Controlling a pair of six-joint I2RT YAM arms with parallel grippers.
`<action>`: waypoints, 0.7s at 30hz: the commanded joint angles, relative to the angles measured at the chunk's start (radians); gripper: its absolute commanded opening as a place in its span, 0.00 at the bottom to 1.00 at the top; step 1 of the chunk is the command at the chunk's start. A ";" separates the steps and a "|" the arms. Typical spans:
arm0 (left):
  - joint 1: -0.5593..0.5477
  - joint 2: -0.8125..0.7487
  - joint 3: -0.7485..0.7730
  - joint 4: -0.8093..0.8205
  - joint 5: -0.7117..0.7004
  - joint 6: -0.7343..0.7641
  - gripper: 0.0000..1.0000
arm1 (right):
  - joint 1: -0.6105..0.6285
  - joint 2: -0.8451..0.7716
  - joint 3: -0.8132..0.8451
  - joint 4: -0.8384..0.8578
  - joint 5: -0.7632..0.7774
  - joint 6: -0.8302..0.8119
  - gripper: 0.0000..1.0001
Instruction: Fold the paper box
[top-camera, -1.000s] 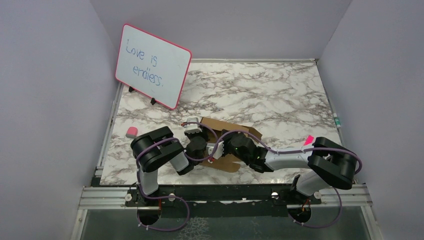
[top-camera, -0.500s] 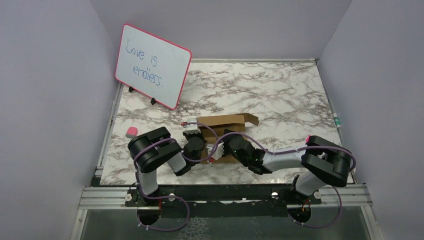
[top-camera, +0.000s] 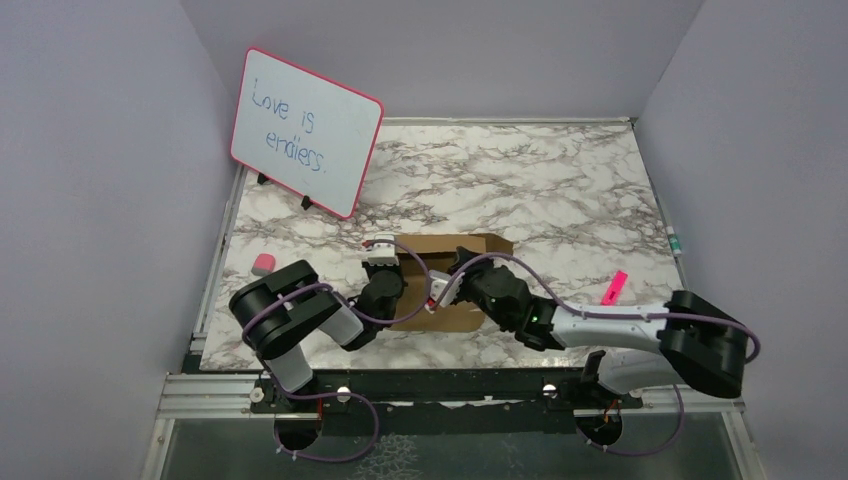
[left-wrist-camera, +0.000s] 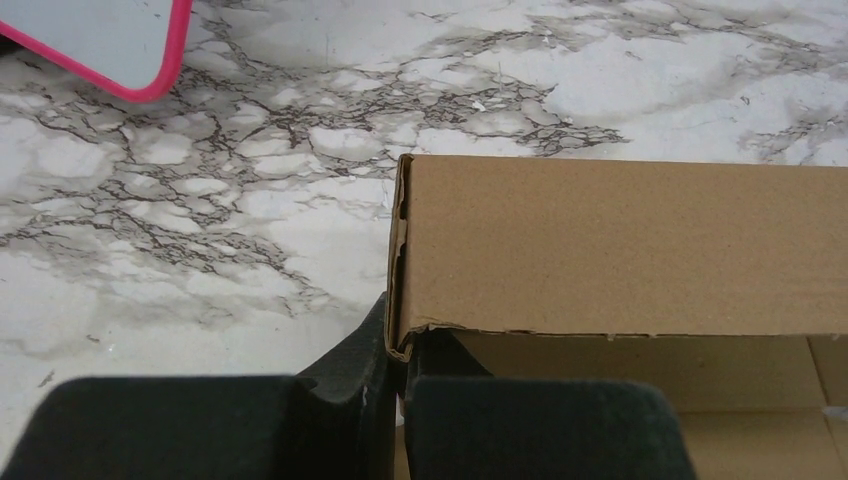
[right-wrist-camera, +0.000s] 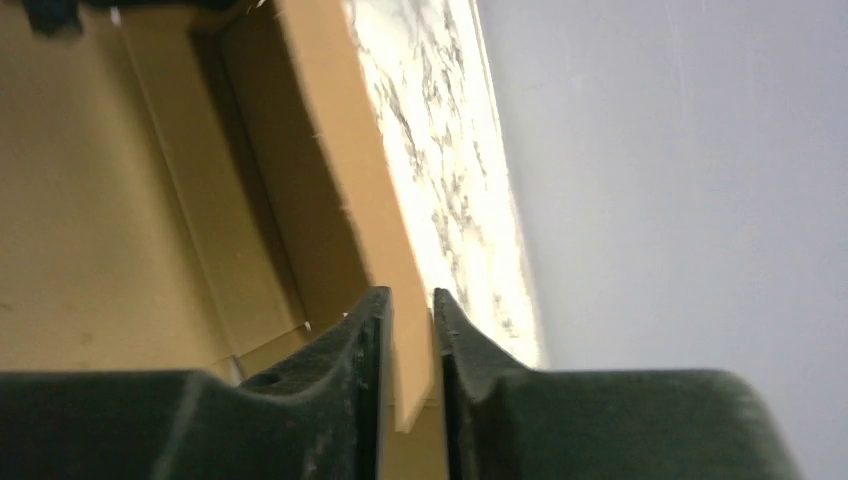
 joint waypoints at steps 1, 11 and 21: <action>0.009 -0.102 0.000 -0.160 0.039 0.043 0.00 | 0.007 -0.191 0.068 -0.154 -0.024 0.446 0.33; 0.011 -0.129 0.012 -0.217 0.080 0.076 0.00 | 0.007 -0.384 0.105 -0.374 0.131 1.370 0.71; 0.011 -0.128 0.018 -0.216 0.111 0.069 0.00 | 0.004 -0.284 0.015 -0.365 0.222 2.181 0.74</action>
